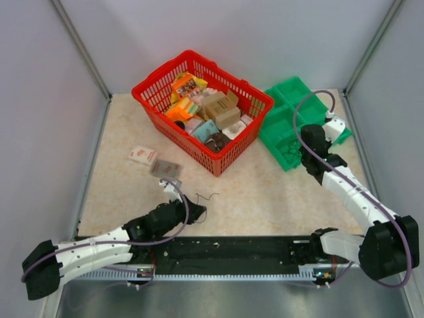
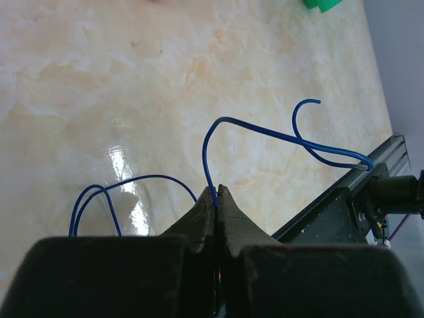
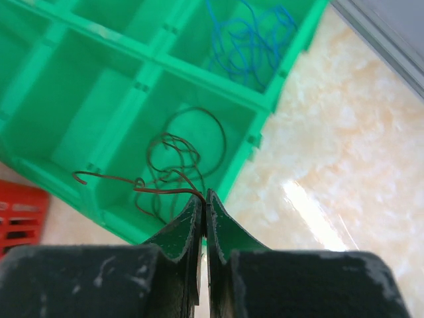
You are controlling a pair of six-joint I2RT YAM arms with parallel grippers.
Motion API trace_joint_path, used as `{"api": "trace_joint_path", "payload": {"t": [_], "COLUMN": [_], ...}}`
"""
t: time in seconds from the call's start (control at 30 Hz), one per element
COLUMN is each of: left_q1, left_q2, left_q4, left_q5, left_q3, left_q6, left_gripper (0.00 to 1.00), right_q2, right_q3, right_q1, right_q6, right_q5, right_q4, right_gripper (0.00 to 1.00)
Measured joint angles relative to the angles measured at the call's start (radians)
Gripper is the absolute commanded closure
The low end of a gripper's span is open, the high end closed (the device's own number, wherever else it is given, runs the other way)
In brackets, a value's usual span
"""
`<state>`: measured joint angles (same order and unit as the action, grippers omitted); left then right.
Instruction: Untangle the cables
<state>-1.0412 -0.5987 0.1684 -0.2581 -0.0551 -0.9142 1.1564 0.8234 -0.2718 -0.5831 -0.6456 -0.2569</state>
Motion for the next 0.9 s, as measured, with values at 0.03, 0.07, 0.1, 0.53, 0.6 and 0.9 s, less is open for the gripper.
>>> {"api": "trace_joint_path", "payload": {"t": [0.03, 0.07, 0.1, 0.53, 0.6, 0.9], "left_q1": [0.000, 0.000, 0.000, 0.000, 0.000, 0.000], "left_q2": [0.009, 0.020, 0.030, 0.056, 0.056, 0.024], "left_q4": [0.000, 0.001, 0.002, 0.005, 0.005, 0.011], "left_q5": [-0.001, -0.002, -0.003, -0.020, -0.020, -0.020], "left_q3": [0.000, 0.000, 0.000, 0.000, 0.000, 0.000], "left_q6": [0.000, 0.000, 0.000, -0.003, -0.003, -0.003], "left_gripper": [1.00, 1.00, 1.00, 1.00, 1.00, 1.00], "right_q2": [0.000, 0.000, 0.003, 0.307, 0.344, 0.414], "right_q3": [-0.005, -0.013, -0.019, 0.211, 0.265, 0.261], "right_q1": [0.000, 0.000, 0.000, 0.029, 0.034, 0.052], "right_q6": [-0.011, -0.023, -0.030, -0.027, -0.013, -0.029], "right_q5": [-0.008, -0.019, -0.029, -0.022, -0.022, 0.030], "right_q4": [-0.015, -0.032, -0.052, -0.206, -0.208, -0.187], "right_gripper": [1.00, 1.00, 1.00, 1.00, 1.00, 0.97]}}
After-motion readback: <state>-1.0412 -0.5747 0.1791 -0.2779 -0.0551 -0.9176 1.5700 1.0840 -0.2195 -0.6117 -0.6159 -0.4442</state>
